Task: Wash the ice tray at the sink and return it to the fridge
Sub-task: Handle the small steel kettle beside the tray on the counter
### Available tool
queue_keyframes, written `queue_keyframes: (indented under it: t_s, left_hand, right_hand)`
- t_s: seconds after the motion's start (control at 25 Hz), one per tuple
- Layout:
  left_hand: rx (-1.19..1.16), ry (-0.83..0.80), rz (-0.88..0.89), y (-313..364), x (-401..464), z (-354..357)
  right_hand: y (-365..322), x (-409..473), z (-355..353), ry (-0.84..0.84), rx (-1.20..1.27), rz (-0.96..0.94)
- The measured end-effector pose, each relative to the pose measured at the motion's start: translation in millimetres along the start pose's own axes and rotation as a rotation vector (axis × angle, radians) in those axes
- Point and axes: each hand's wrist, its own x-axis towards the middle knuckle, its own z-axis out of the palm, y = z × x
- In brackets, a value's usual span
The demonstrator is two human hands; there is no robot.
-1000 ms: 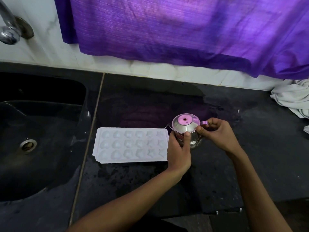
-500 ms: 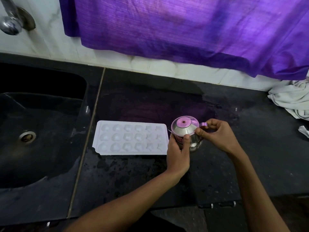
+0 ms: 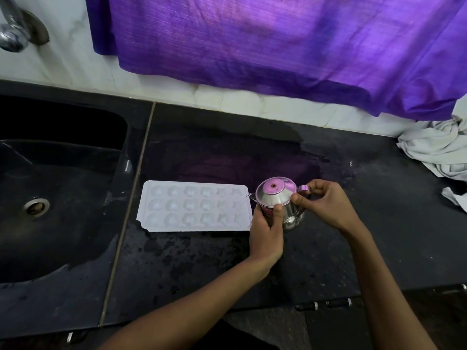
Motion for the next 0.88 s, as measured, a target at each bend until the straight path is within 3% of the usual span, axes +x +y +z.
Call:
queue_keyframes:
  t_s: [0.48, 0.88]
  left_hand:
    - [-0.006, 0.001, 0.019, 1.0, -3.4, 0.3]
    - [-0.018, 0.039, 0.163, 1.9, -5.9, 1.9]
  right_hand:
    - [-3.5, -4.3, -2.6, -0.007, 0.016, -0.013]
    - [3.2, -13.8, 0.2, 0.042, 0.287, -0.017]
